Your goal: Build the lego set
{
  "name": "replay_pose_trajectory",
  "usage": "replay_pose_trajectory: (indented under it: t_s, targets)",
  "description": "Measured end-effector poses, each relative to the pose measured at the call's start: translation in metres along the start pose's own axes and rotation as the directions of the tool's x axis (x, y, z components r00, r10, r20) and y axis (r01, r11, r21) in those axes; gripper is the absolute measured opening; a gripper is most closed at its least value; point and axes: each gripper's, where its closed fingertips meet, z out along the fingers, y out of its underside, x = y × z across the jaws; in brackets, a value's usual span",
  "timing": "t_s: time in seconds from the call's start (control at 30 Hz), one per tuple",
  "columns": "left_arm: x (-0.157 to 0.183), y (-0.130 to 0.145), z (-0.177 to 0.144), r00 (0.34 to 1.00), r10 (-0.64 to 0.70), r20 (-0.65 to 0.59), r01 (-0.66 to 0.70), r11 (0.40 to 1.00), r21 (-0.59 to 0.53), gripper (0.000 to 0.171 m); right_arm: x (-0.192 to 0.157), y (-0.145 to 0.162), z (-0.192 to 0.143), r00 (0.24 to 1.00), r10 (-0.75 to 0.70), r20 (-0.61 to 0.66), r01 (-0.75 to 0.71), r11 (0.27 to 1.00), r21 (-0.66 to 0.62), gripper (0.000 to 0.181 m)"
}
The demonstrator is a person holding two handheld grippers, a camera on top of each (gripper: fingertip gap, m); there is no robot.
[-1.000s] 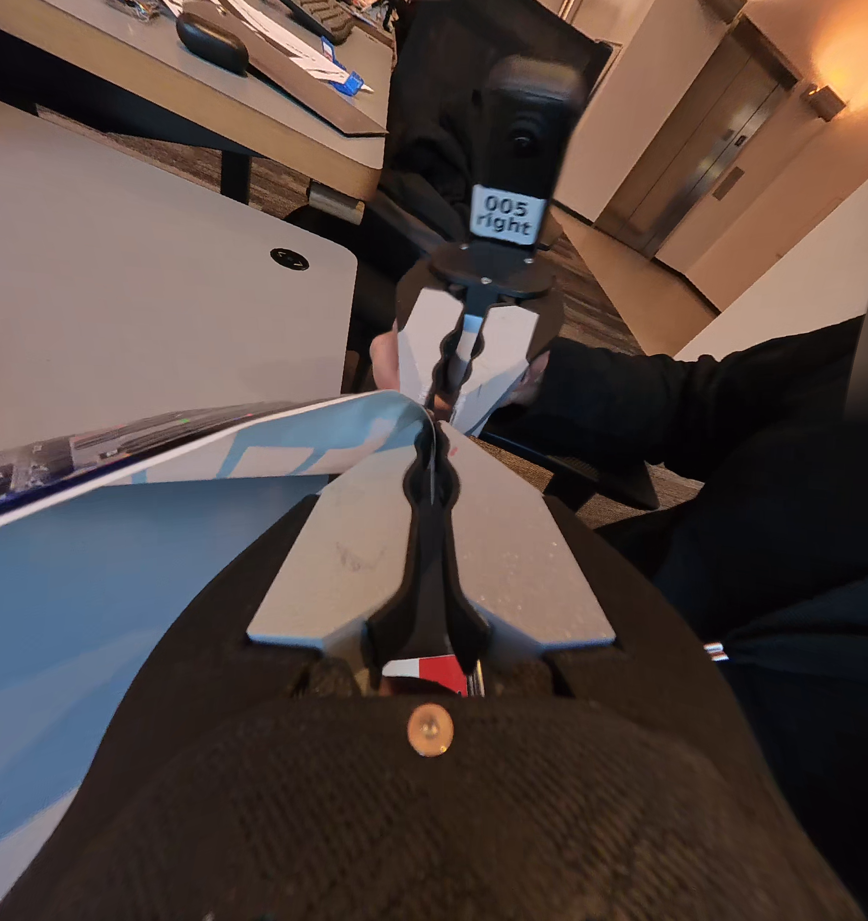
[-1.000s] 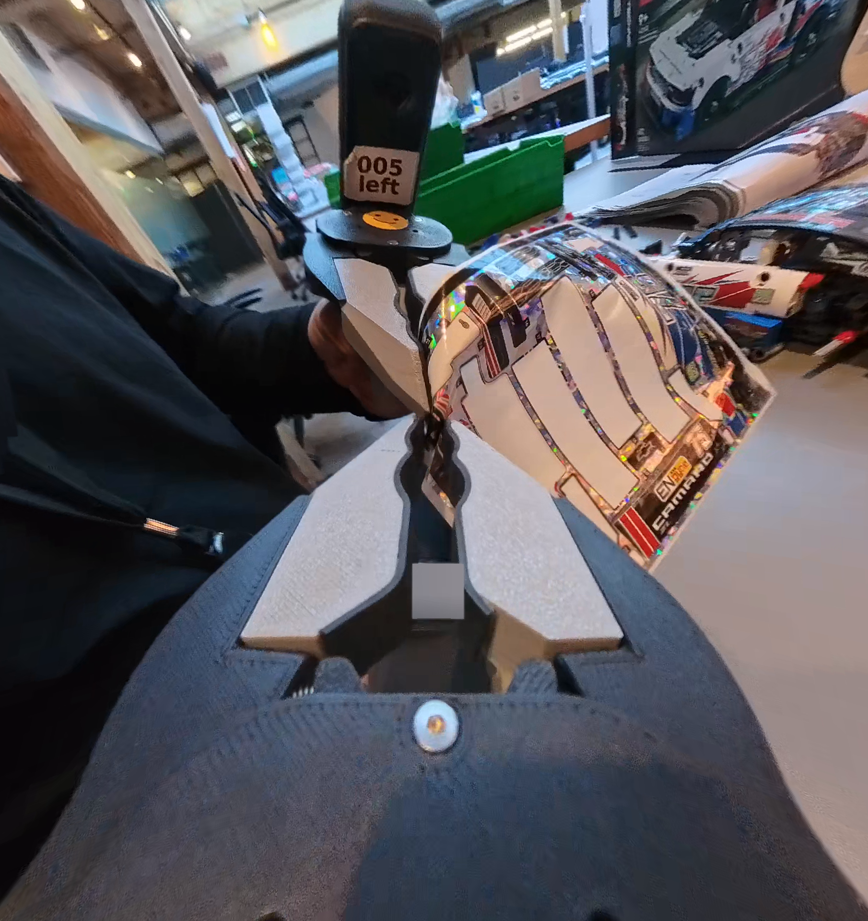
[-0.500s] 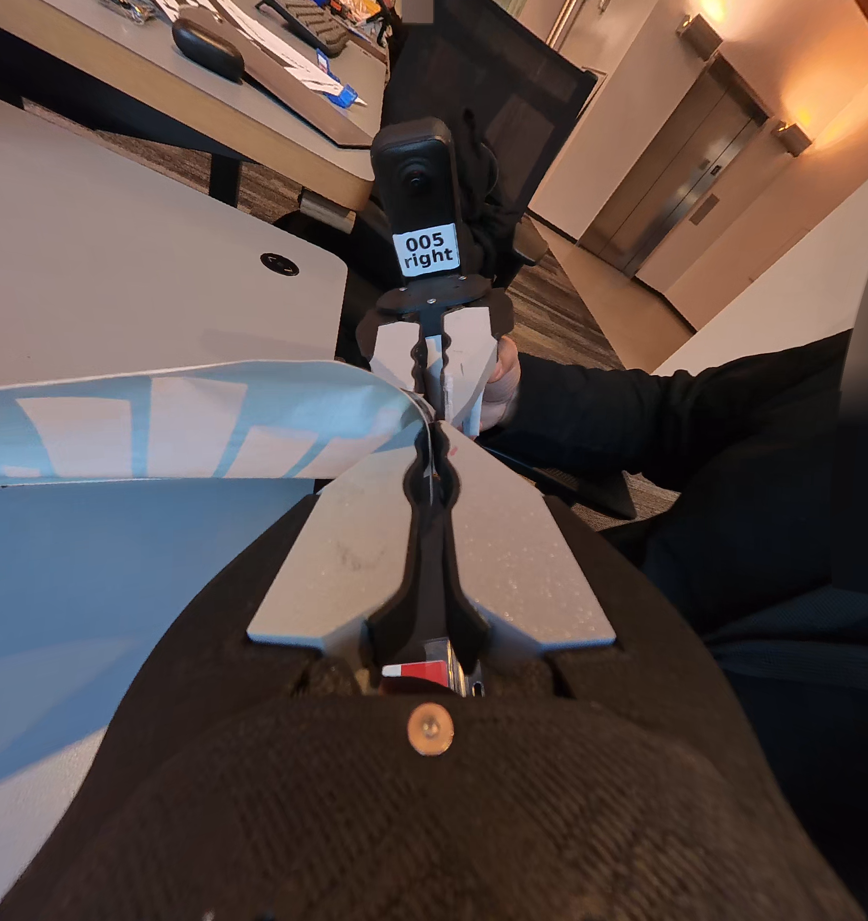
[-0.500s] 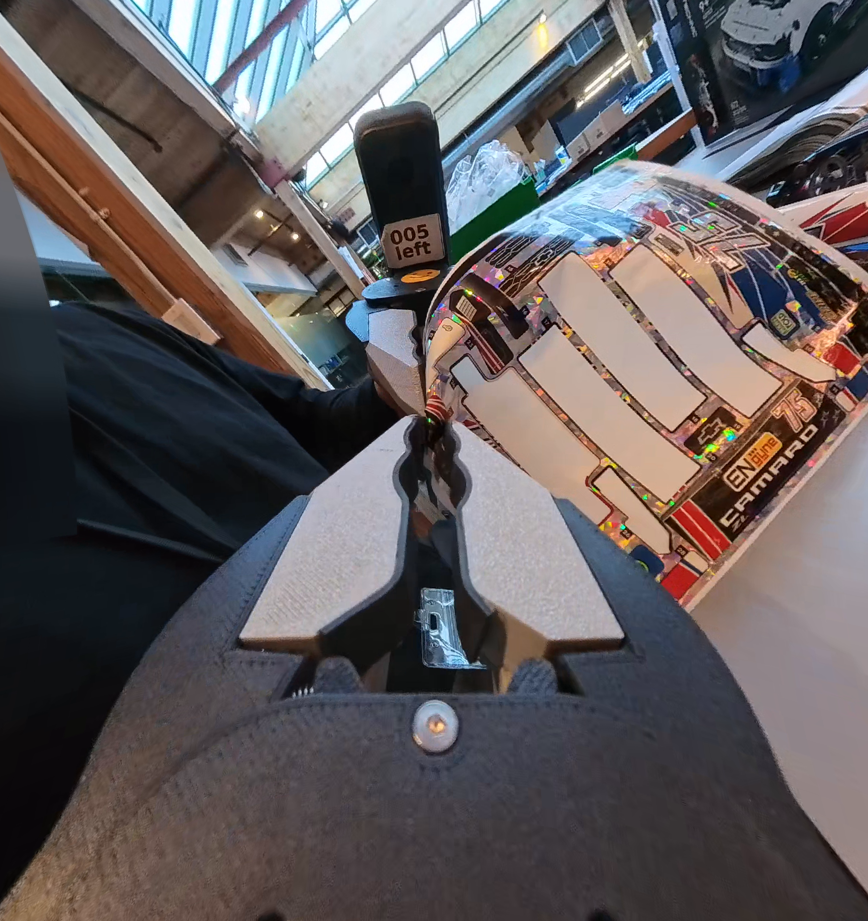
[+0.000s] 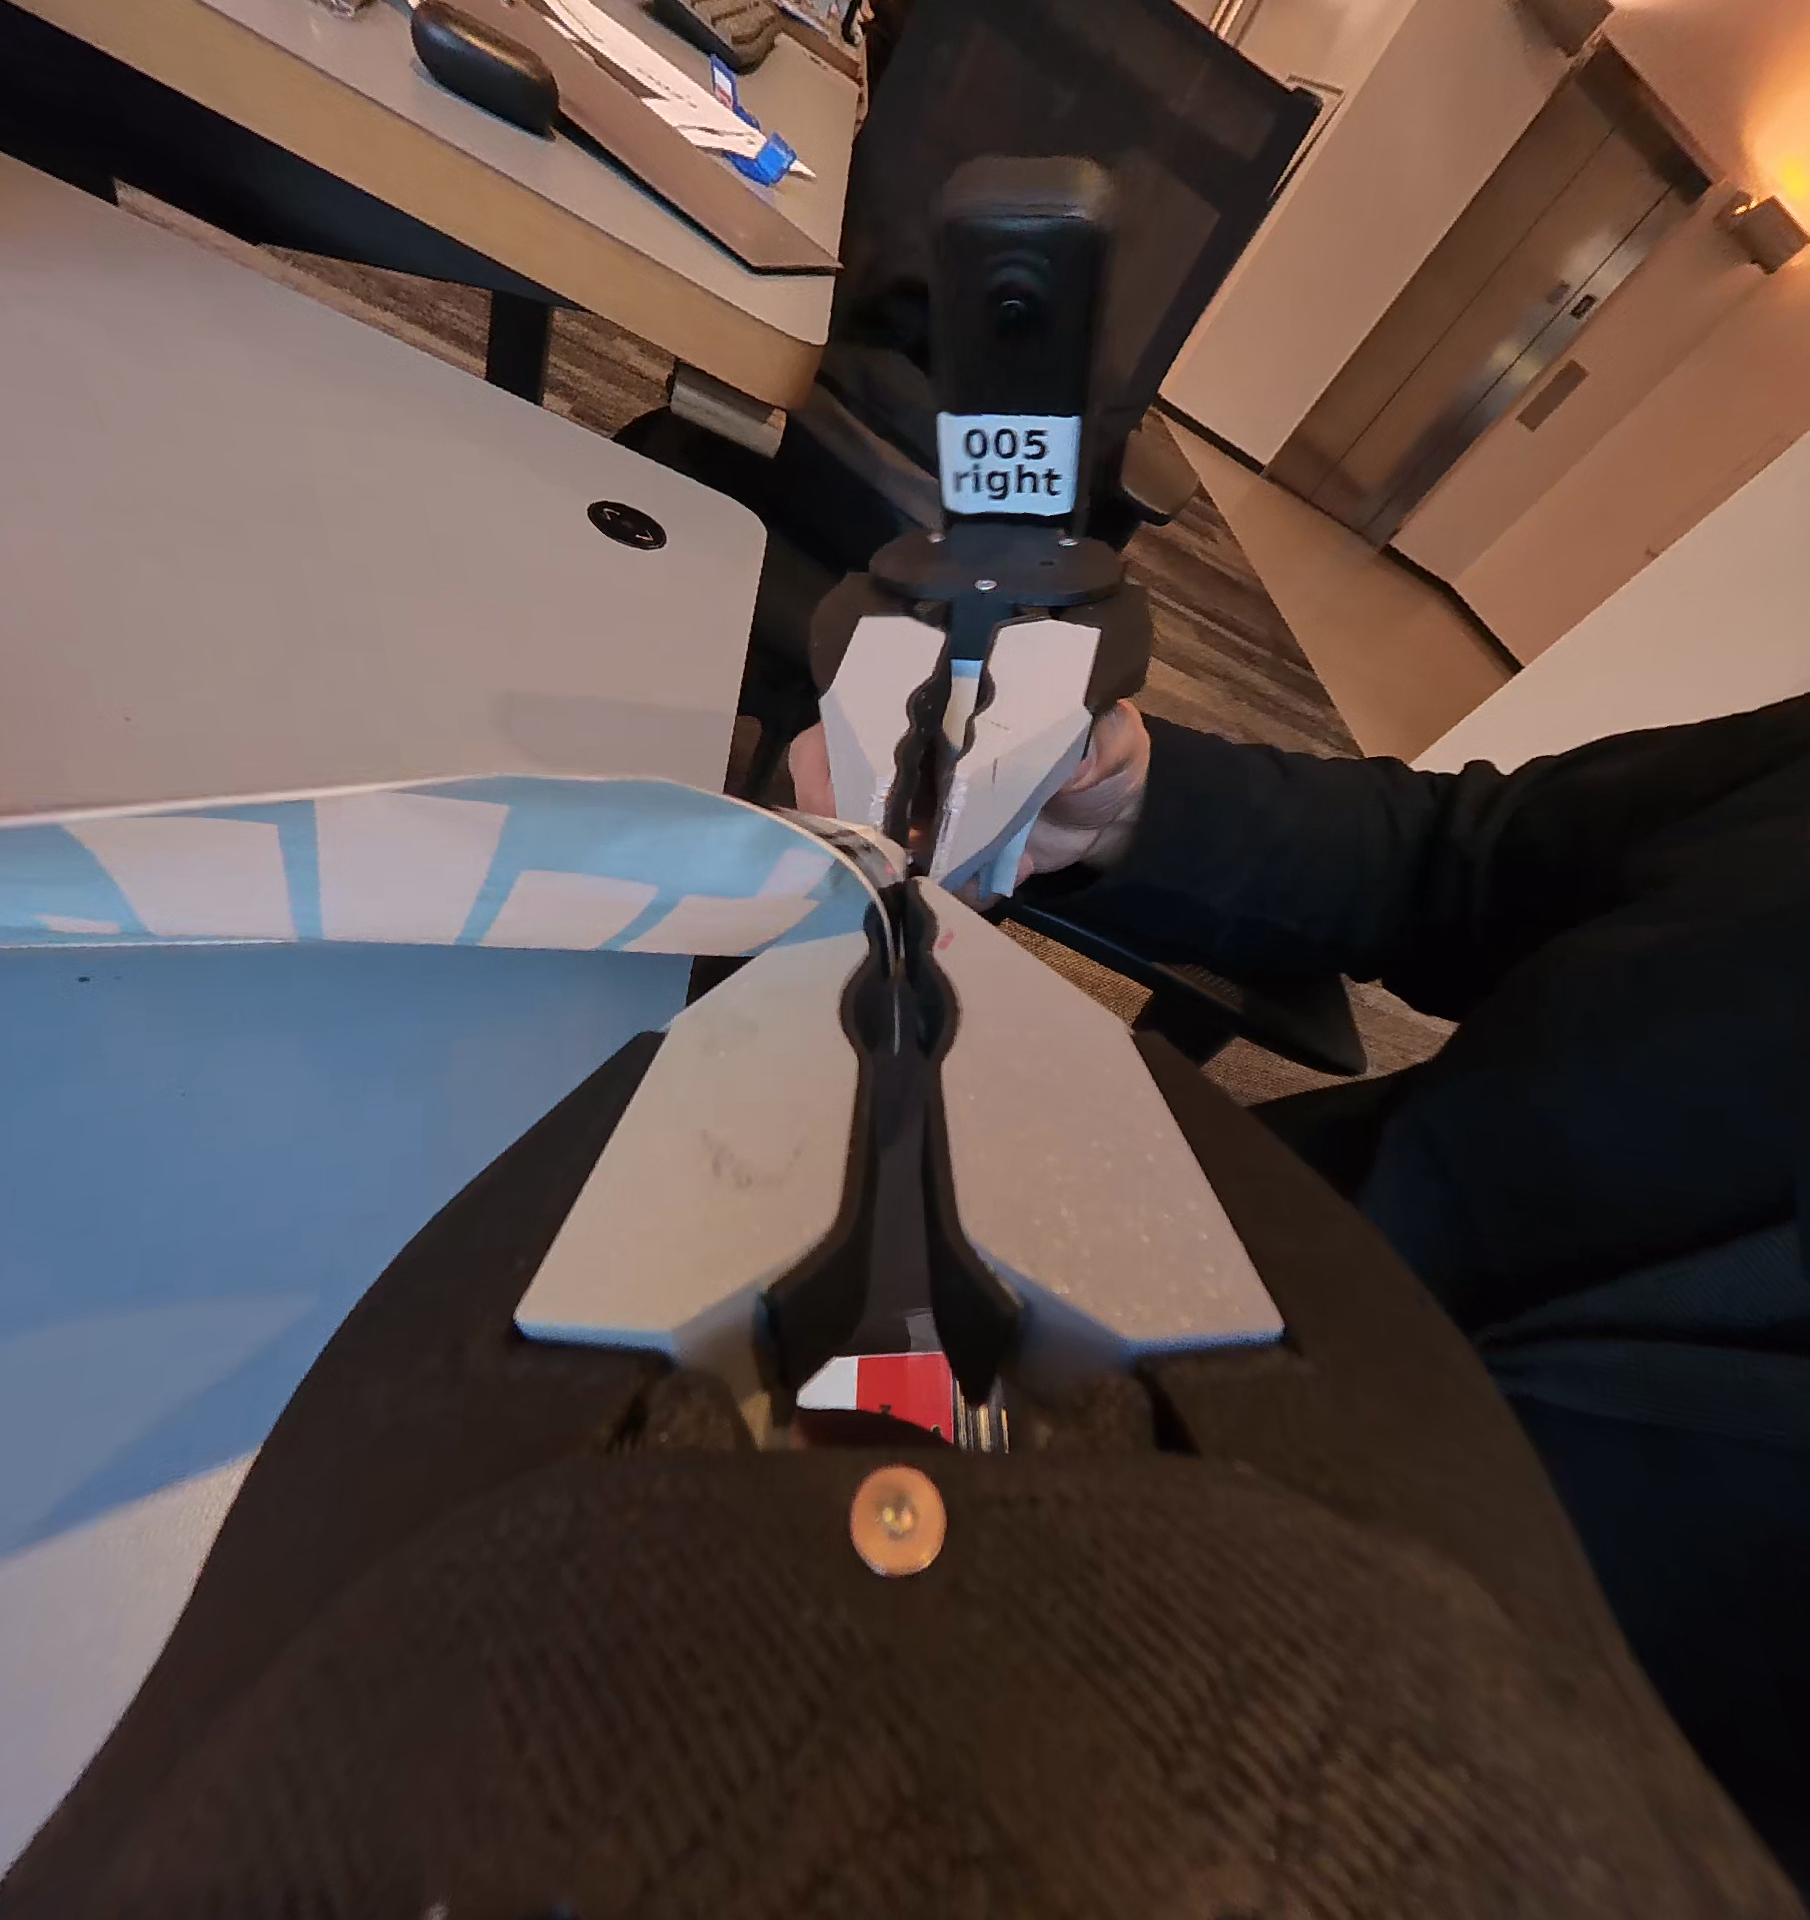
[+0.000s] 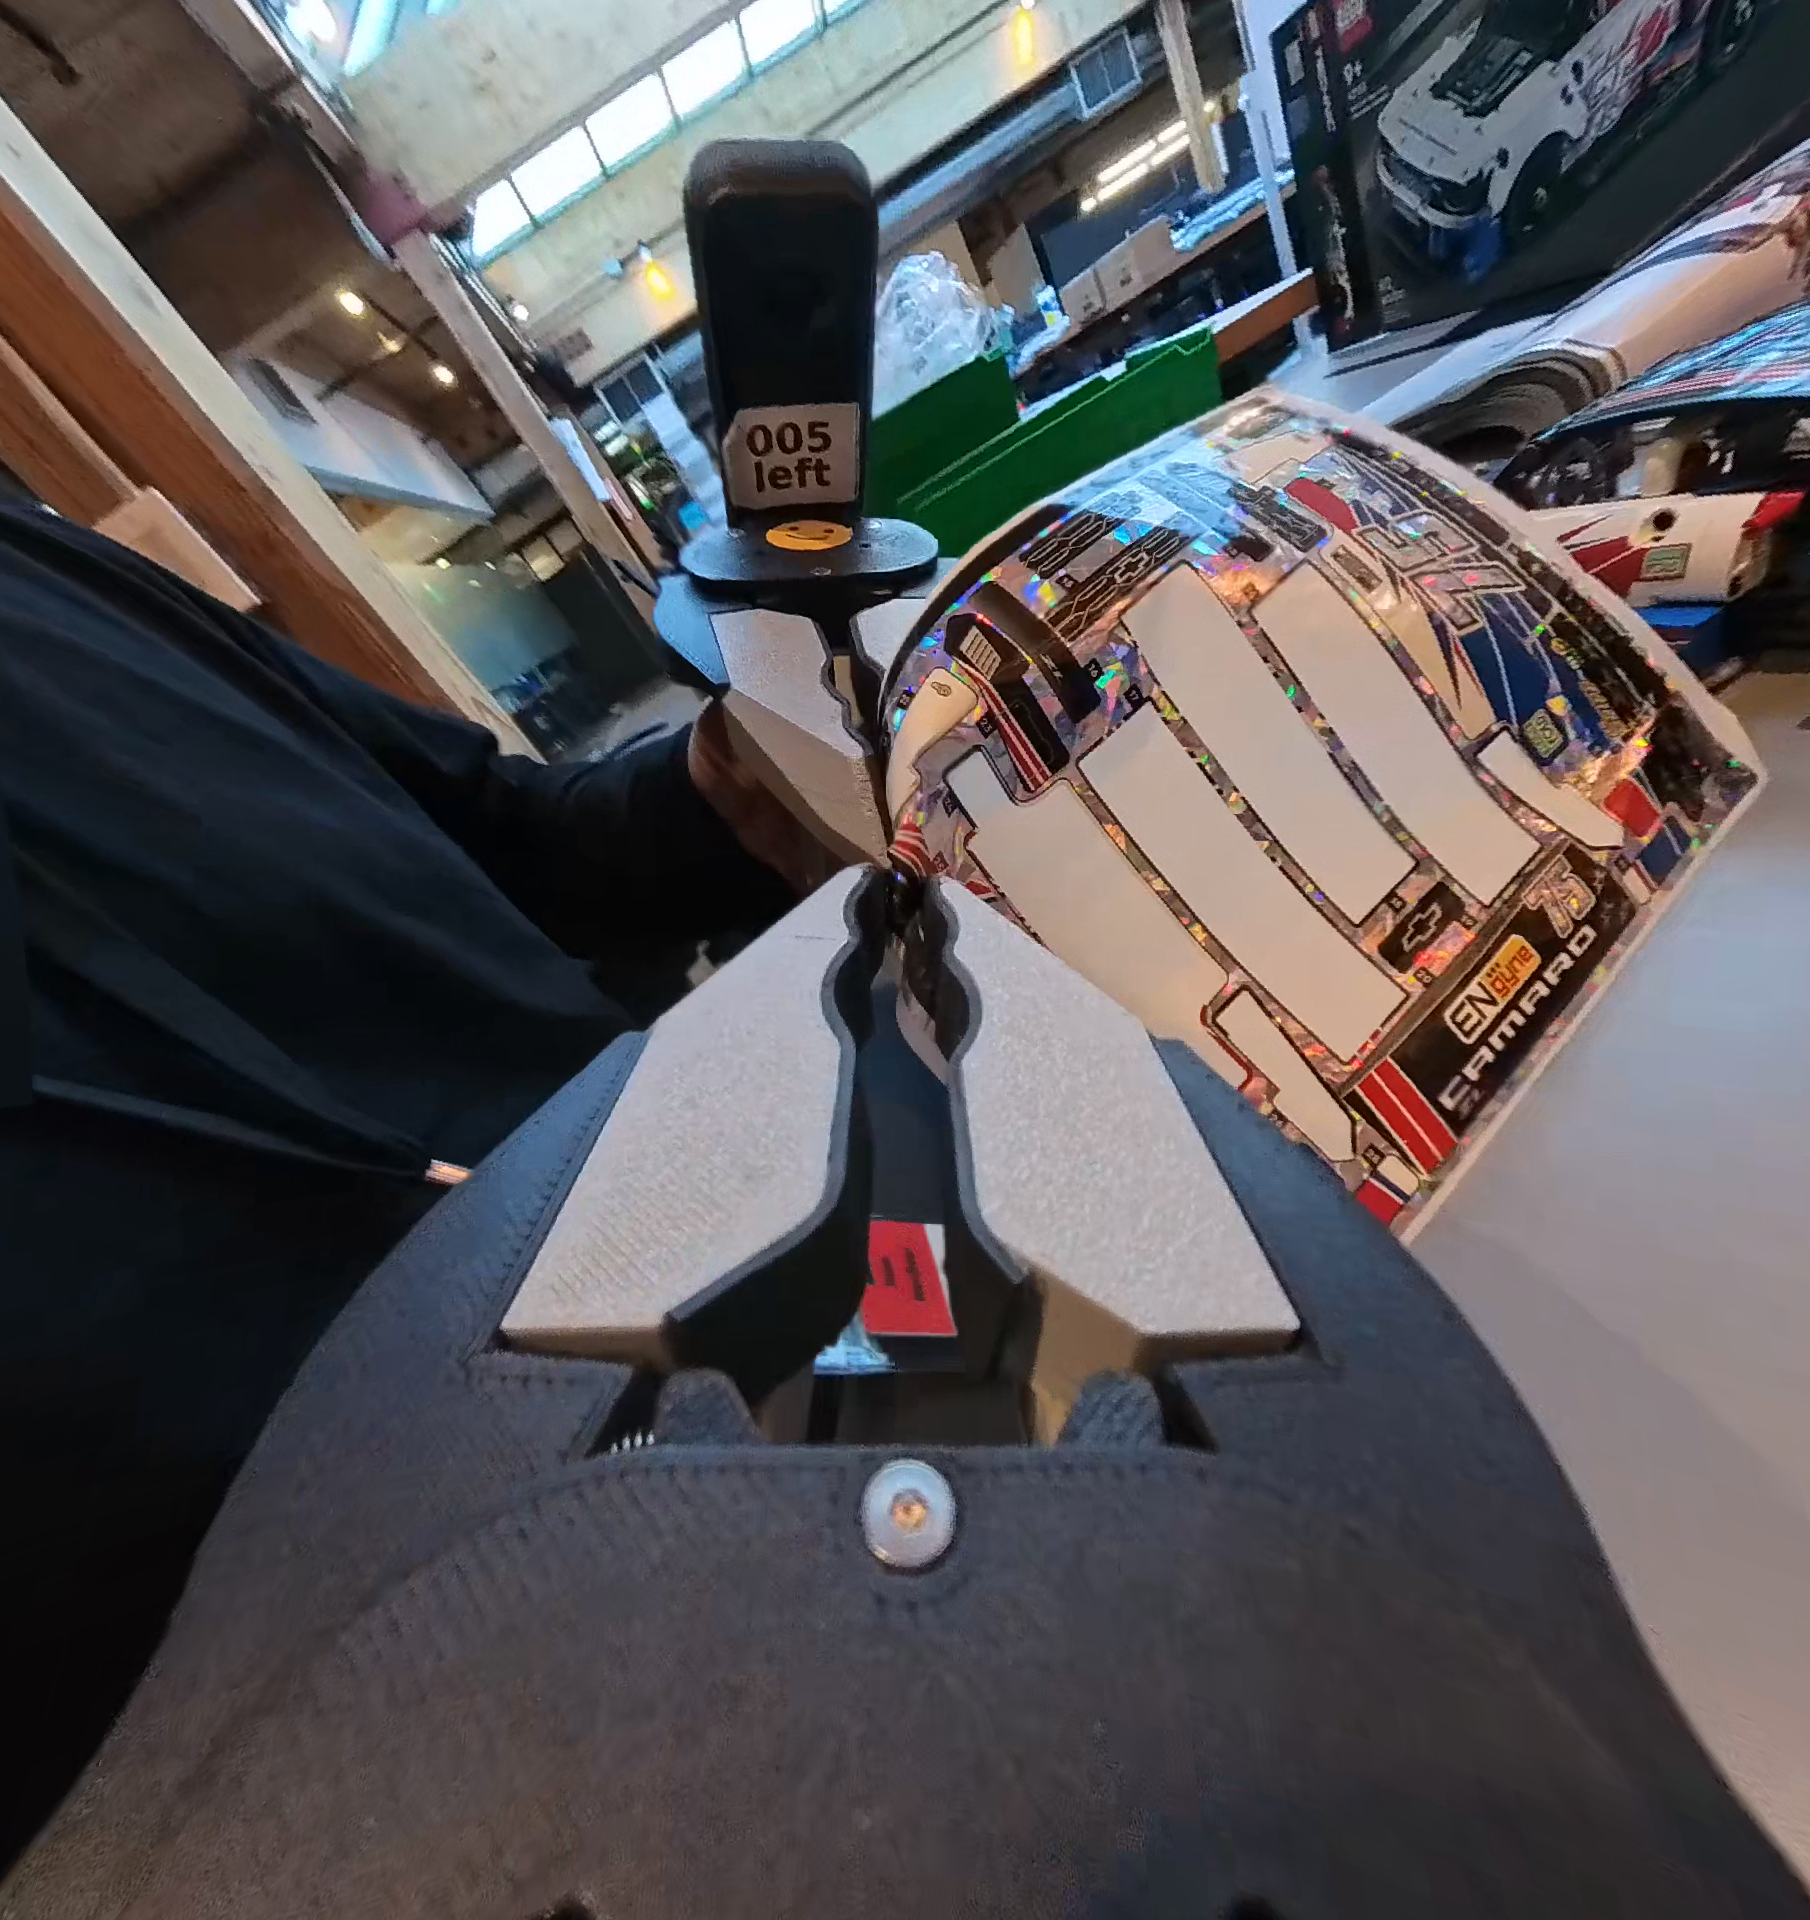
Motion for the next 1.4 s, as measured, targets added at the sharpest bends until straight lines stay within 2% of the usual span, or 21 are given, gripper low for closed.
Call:
replay_pose_trajectory:
  t_s: [0.27, 0.5, 0.7, 0.83, 0.97, 1.23, 1.4]
  targets:
    - [0.017, -0.009, -0.002, 0.997, -0.001, -0.075, 0.005, 0.999, 0.046, 0.0, -0.02, -0.01, -0.004, 0.969, 0.145, 0.198, -0.162, 0.984, 0.071, 0.007]
    - [0.016, -0.011, -0.004, 0.999, 0.022, -0.044, -0.02, 0.999, 0.042, 0.0, -0.016, -0.013, -0.003, 0.955, 0.201, 0.217, -0.227, 0.968, 0.103, 0.004]
    - [0.009, -0.009, -0.003, 1.0, 0.022, -0.004, -0.022, 0.999, 0.026, 0.0, -0.006, -0.011, -0.003, 0.987, 0.126, 0.098, -0.136, 0.986, 0.094, 0.004]
    - [0.005, -0.007, -0.003, 1.0, 0.013, 0.011, -0.013, 1.0, 0.02, 0.0, -0.002, -0.008, -0.001, 0.998, -0.046, -0.033, 0.047, 0.998, 0.038, 0.004]
    - [0.002, -0.005, -0.001, 0.999, 0.019, 0.032, -0.019, 1.0, 0.008, 0.0, 0.004, -0.006, -0.003, 0.968, -0.208, -0.14, 0.205, 0.978, -0.034, 0.004]
    - [0.001, -0.002, -0.001, 0.997, 0.055, 0.047, -0.055, 0.998, -0.012, 0.0, 0.004, -0.004, -0.003, 0.923, -0.333, -0.193, 0.317, 0.942, -0.108, 0.004]
    - [0.002, 0.002, -0.002, 0.992, 0.113, 0.051, -0.112, 0.993, -0.033, 0.0, 0.0, 0.001, -0.001, 0.9, -0.398, -0.18, 0.375, 0.915, -0.148, 0.003]
